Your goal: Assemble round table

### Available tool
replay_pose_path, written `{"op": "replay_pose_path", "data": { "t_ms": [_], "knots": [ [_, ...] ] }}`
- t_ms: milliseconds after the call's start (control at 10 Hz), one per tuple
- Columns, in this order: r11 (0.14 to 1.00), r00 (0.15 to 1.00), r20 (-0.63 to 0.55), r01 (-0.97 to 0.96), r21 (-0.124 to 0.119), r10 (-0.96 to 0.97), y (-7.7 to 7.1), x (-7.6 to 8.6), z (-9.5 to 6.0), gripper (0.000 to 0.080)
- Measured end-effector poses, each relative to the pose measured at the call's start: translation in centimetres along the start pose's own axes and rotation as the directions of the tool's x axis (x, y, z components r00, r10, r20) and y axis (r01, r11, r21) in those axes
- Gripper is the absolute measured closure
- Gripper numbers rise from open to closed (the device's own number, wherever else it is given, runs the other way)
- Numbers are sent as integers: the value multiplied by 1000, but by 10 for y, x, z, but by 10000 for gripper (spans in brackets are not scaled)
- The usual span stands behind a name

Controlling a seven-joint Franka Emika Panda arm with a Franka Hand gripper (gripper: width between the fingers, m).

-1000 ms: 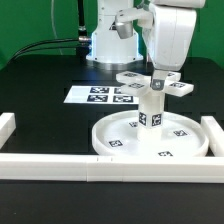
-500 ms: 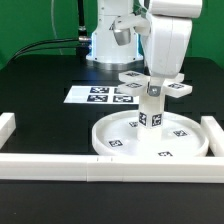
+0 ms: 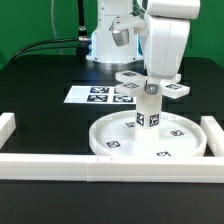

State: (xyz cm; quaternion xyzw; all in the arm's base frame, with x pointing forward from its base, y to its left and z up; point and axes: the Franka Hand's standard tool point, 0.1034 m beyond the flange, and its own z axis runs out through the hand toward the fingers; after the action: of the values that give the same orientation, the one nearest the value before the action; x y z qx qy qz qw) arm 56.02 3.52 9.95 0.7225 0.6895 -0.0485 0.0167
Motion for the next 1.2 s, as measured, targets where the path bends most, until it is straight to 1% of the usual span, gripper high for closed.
{"op": "replay_pose_path", "data": {
  "t_ms": [200,400,500,700,800,900,1000,1100,1200],
  "knots": [
    [1000,1000,0,-18,0,18,0,-1,0,357],
    [988,988,-1,-153,1,153,0,0,0,356],
    [950,950,-1,-313,3,313,-1,0,0,356],
    [824,824,0,-567,6,567,-2,1,0,356],
    [737,738,1,-675,7,675,-3,2,0,354],
    [666,666,0,-746,13,746,-4,2,0,354],
    [549,549,-2,-836,21,836,-4,3,0,354],
    [523,522,-24,-852,13,852,-1,4,-1,354],
    [461,460,-26,-887,18,887,-1,5,-2,354]
  ]
}}
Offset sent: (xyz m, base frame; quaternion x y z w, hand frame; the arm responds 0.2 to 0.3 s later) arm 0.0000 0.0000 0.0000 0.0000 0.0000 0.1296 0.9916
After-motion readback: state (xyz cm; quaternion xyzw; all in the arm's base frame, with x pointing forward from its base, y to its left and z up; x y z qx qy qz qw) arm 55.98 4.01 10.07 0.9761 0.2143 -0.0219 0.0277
